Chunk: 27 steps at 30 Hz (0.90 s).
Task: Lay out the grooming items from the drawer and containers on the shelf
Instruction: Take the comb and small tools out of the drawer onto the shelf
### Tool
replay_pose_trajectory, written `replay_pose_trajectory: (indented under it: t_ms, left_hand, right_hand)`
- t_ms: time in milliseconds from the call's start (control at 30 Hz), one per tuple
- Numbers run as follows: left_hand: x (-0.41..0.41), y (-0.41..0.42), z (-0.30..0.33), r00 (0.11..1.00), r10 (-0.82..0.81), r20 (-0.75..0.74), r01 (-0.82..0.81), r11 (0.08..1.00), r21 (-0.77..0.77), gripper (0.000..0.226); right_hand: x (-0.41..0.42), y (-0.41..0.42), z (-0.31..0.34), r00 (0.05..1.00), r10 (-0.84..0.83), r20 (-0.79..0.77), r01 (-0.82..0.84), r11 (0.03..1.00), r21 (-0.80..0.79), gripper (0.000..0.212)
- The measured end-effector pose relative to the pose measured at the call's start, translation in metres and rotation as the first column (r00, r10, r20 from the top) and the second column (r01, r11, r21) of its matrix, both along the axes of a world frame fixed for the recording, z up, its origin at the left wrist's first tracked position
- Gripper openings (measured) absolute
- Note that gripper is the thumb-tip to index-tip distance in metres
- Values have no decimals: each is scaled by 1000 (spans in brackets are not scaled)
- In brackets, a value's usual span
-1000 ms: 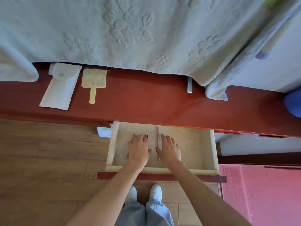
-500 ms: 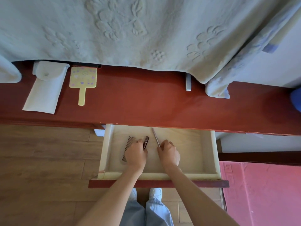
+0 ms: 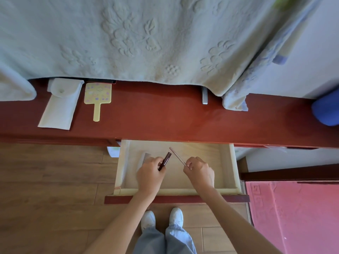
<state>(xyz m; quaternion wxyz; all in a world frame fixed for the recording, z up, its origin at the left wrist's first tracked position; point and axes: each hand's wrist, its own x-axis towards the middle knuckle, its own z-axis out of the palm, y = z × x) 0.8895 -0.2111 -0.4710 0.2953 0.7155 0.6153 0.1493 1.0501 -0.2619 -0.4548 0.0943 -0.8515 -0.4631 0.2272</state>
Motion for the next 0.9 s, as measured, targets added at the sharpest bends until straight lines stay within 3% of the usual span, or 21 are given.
replay_pose_trajectory:
  t_ms: [200,433,600,900]
  left_hand:
    - [9,-1,47,993,14,115,-23,997,77,18]
    - [51,49,83,987,71,143,-87,990,112,16]
    - [81,90,75,986,148,79,-152,988,42,15]
    - [109,118,50,990,132,-40,-131,991,35,19]
  right_hand:
    - [11,-28,48,1000,0,23,-4,984,175,3]
    - [40,18,83,996,-89,-25,92,937,336,3]
    - [55,66,76,981,-174,-84,191,939,287,3]
    - [76,100,40,965,-255,-68,263,952,156,2]
